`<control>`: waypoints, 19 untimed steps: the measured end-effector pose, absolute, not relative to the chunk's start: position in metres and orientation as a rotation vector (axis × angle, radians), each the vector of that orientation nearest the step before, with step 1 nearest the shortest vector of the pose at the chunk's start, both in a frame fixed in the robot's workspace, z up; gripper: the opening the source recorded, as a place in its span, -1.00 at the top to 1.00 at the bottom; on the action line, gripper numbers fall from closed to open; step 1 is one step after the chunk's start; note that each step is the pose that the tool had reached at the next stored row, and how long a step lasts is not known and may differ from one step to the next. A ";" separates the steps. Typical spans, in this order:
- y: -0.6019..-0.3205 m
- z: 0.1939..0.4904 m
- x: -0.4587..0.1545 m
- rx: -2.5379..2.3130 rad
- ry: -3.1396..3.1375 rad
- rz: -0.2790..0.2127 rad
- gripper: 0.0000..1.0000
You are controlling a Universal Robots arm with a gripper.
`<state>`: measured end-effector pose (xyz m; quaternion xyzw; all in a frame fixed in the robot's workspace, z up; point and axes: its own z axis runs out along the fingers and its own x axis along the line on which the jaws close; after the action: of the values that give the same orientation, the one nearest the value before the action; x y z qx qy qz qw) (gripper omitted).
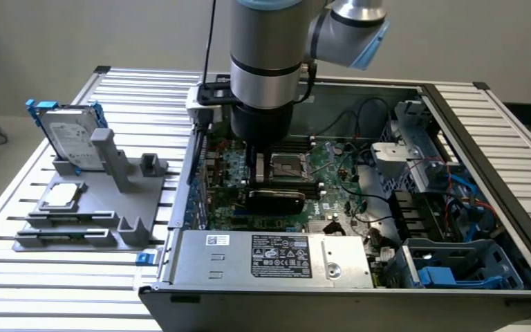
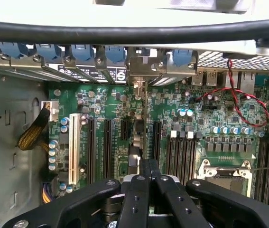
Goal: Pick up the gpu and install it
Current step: 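Press down on the gpu until it lock into place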
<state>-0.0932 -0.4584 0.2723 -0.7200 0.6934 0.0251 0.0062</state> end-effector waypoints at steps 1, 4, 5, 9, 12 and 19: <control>-0.458 0.272 -0.093 -2.254 2.170 0.079 0.79; -0.457 0.271 -0.093 -2.255 2.168 0.079 0.79; -0.457 0.270 -0.093 -2.255 2.167 0.079 0.79; -0.457 0.269 -0.093 -2.258 2.166 0.078 0.79; -0.456 0.267 -0.093 -2.259 2.164 0.079 0.79; -0.456 0.265 -0.093 -2.262 2.162 0.079 0.79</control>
<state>-0.0929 -0.4562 0.2645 -0.7226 0.6908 0.0251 0.0059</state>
